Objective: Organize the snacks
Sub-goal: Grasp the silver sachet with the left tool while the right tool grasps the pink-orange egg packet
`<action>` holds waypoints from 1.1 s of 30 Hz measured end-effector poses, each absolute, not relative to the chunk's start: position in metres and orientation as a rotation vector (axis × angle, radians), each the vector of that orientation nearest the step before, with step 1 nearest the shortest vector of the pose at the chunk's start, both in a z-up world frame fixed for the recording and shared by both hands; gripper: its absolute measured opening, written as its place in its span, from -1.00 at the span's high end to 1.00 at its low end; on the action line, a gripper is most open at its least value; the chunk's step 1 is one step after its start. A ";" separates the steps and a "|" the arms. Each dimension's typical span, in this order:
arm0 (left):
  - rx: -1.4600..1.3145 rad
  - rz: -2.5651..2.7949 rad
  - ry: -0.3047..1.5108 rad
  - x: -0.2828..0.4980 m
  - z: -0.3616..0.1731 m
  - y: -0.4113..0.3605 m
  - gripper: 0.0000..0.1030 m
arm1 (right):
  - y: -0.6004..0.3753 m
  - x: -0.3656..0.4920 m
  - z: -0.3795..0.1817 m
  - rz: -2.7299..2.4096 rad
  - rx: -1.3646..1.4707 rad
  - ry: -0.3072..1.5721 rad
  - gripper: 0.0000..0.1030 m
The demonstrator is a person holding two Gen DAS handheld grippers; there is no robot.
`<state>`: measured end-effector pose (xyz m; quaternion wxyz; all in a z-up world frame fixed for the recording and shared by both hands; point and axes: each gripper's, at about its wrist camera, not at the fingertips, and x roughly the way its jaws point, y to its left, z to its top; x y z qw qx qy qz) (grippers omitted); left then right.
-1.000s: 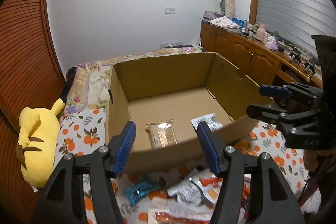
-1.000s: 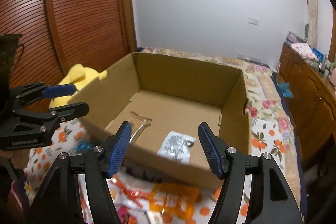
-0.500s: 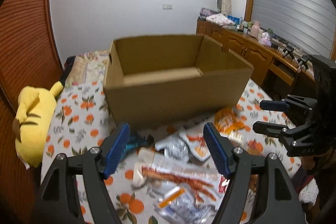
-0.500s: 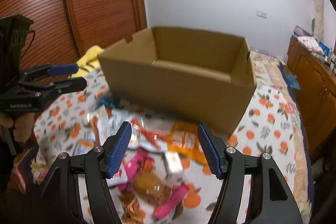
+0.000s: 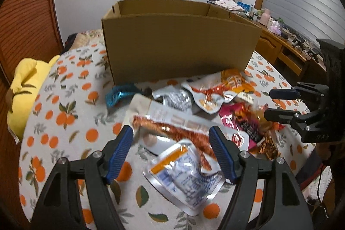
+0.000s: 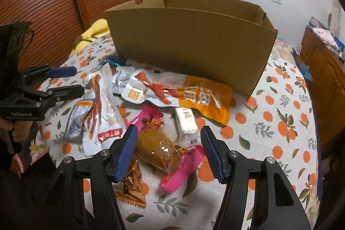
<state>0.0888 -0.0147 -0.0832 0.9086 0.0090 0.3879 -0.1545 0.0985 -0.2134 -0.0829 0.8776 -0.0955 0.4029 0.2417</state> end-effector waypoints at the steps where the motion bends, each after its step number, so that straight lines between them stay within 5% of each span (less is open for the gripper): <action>1: 0.019 -0.316 0.803 0.088 -0.085 -0.014 -0.43 | -0.212 0.098 -0.083 0.507 -0.202 0.843 -0.20; 28: -0.021 -0.296 0.842 0.068 -0.109 -0.006 -0.43 | -0.201 0.098 -0.114 0.552 -0.268 0.935 -0.21; 33: -0.036 -0.286 0.841 0.065 -0.108 -0.006 -0.43 | -0.205 0.099 -0.112 0.538 -0.250 0.911 -0.08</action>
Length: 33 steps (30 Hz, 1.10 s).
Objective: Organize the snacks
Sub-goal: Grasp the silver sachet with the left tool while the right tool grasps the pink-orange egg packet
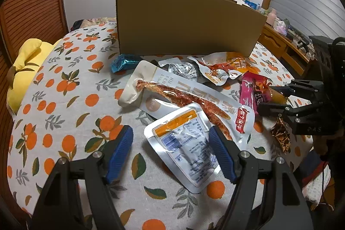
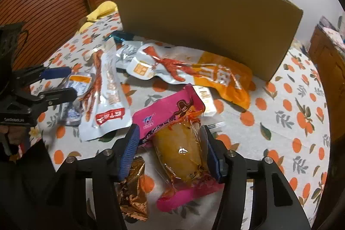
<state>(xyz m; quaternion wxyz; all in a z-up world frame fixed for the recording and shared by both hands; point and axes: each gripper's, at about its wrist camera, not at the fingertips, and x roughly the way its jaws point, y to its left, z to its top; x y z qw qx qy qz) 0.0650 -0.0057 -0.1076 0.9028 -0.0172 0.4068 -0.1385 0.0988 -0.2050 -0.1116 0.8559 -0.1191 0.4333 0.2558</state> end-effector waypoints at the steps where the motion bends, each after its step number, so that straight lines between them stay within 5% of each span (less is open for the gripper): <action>1: -0.041 -0.289 0.841 0.064 -0.107 -0.006 -0.43 | -0.206 0.099 -0.111 0.538 -0.247 0.906 -0.06; 22: -0.011 -0.272 0.827 0.058 -0.121 -0.020 -0.45 | -0.208 0.094 -0.120 0.500 -0.248 0.858 -0.08; 24: -0.019 -0.272 0.827 0.059 -0.120 -0.018 -0.39 | -0.207 0.094 -0.120 0.499 -0.249 0.858 -0.08; 29: 0.020 -0.246 0.811 0.058 -0.120 -0.016 0.26 | -0.208 0.094 -0.121 0.499 -0.250 0.857 -0.08; 33: -0.015 -0.269 0.817 0.058 -0.119 -0.008 0.40 | -0.207 0.094 -0.121 0.495 -0.253 0.856 -0.07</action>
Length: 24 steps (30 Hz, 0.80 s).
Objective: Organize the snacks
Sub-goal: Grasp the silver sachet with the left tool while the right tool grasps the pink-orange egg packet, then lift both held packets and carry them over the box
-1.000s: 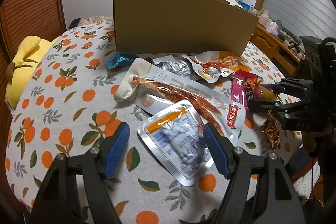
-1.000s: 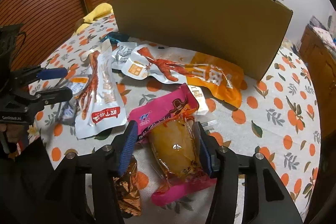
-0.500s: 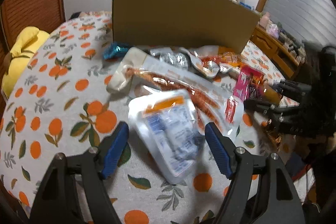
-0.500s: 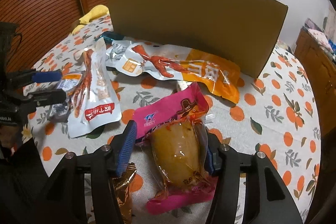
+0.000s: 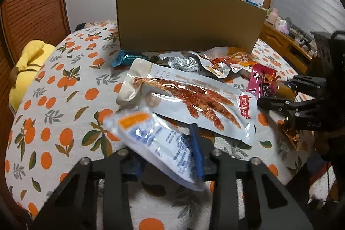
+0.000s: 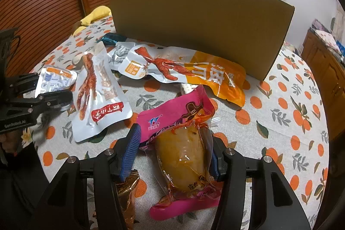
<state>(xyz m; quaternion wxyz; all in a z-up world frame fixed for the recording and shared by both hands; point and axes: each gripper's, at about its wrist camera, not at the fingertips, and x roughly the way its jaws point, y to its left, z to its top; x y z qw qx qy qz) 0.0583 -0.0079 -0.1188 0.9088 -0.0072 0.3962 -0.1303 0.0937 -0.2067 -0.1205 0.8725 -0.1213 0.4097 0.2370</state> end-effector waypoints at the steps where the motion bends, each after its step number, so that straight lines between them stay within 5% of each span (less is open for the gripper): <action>1: -0.023 -0.276 0.821 0.059 -0.118 -0.006 0.42 | -0.206 0.094 -0.120 0.494 -0.255 0.856 -0.07; 5: -0.049 -0.285 0.825 0.060 -0.116 0.000 0.51 | -0.206 0.094 -0.119 0.487 -0.251 0.857 -0.02; 11: -0.070 -0.294 0.808 0.060 -0.110 0.006 0.62 | -0.205 0.090 -0.108 0.479 -0.262 0.824 0.32; 24: -0.053 -0.327 0.745 0.061 -0.078 0.002 0.62 | -0.208 0.084 -0.086 0.486 -0.217 0.770 0.32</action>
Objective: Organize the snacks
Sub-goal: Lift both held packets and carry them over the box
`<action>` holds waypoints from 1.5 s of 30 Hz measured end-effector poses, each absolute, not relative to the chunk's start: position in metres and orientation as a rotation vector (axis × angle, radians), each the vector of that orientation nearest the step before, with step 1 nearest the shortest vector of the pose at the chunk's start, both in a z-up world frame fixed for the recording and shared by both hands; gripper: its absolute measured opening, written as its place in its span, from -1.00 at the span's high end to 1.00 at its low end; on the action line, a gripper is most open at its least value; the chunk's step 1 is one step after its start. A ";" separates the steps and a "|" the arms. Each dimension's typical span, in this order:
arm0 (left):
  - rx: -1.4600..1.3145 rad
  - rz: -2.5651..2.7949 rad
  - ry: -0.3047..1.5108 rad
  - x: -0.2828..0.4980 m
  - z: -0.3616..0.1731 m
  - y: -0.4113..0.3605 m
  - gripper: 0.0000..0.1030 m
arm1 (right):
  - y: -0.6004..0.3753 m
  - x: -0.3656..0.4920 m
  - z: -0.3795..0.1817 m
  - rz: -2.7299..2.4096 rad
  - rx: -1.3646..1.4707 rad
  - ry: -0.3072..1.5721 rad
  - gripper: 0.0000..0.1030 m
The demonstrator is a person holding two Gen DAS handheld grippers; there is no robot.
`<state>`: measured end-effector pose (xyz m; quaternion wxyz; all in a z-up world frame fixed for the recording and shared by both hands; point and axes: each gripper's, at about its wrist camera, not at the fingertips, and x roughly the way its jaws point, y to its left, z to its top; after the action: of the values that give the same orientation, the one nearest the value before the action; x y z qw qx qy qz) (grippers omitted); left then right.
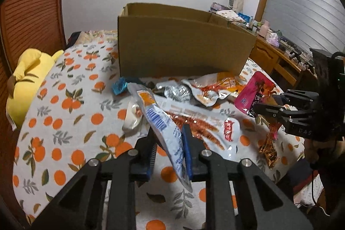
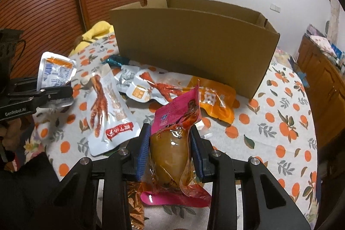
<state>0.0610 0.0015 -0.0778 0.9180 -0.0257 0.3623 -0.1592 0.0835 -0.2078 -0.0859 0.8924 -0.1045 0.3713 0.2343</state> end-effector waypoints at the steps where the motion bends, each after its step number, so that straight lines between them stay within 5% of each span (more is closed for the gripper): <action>1: -0.048 -0.329 0.740 0.061 -0.075 0.001 0.62 | -0.208 0.083 -0.084 0.488 -0.212 0.767 0.32; 45: 0.086 -0.361 0.583 0.140 0.010 -0.028 0.61 | -0.210 0.122 0.009 0.462 -0.196 0.580 0.31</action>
<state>0.1398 -0.0277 0.0104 0.9409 0.0419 0.2858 -0.1770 0.1220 -0.2099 0.0095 0.9273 -0.0956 0.2831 0.2253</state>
